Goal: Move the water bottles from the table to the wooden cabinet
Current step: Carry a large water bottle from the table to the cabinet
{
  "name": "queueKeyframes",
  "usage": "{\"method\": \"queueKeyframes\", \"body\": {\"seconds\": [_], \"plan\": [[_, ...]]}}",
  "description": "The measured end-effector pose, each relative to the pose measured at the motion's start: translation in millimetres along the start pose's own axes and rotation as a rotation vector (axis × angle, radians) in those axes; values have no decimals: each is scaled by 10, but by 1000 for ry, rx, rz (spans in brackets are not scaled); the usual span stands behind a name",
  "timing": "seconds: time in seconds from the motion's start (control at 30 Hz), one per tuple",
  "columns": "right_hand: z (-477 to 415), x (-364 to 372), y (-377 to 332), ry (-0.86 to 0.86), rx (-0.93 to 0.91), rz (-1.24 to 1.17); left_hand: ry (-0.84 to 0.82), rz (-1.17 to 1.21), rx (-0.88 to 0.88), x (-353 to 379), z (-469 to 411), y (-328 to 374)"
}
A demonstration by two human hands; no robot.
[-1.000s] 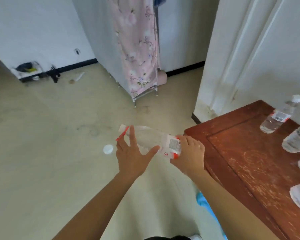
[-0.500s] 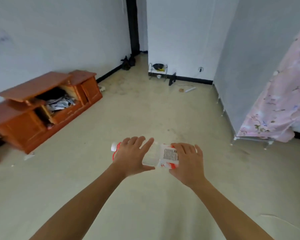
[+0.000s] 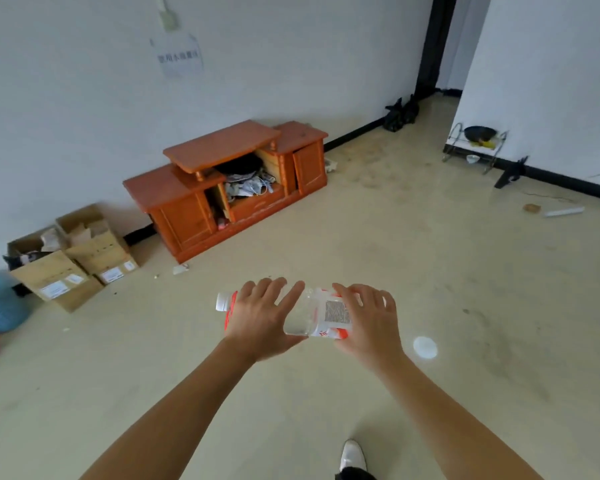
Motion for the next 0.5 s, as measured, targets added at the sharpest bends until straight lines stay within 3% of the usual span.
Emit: {"method": "queueKeyframes", "body": {"seconds": [0.23, 0.5], "plan": [[-1853, 423, 47, -32, -149, -17, 114, -77, -234, 134, -1035, -1048], [-3397, 1527, -293, -152, -300, -106, 90, -90, -432, 894, -1589, -2385]]}}
Point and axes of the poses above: each hand's wrist, its own z-axis away from the middle knuckle, its own x-axis out of the palm, y = z × x, the point moved 8 cm from there along -z, towards the middle knuckle, and after that the axes turned 12 degrees about -z, right-handed, at the moved point
